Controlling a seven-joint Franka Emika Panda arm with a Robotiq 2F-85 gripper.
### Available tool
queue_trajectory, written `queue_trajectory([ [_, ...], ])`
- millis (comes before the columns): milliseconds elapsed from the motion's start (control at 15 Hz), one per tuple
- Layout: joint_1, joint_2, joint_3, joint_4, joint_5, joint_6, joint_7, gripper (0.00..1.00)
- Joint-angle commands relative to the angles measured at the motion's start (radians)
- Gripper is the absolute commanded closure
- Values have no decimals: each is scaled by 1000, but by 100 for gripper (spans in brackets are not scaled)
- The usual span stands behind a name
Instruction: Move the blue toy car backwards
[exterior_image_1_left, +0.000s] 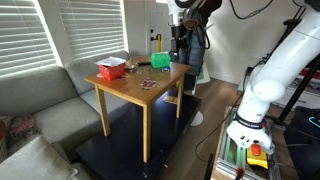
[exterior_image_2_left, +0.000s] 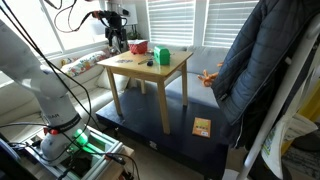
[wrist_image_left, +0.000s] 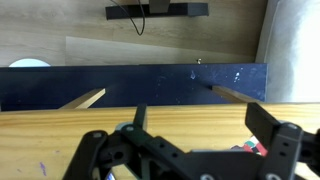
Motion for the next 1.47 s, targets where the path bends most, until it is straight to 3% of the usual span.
queue_trajectory([
  [0,-19,-33,-29,-73,-38,116,-86,0],
  [400,-31,38,-61,-100,-125,351,-195,0],
  [533,-36,66,-67,-97,-124,399,-176,0],
  [600,-30,45,-60,-94,-106,354,-167,0],
  [1067,-35,72,-64,-93,-107,386,-167,0],
  [1400,-38,132,-104,-59,-75,416,-288,0],
])
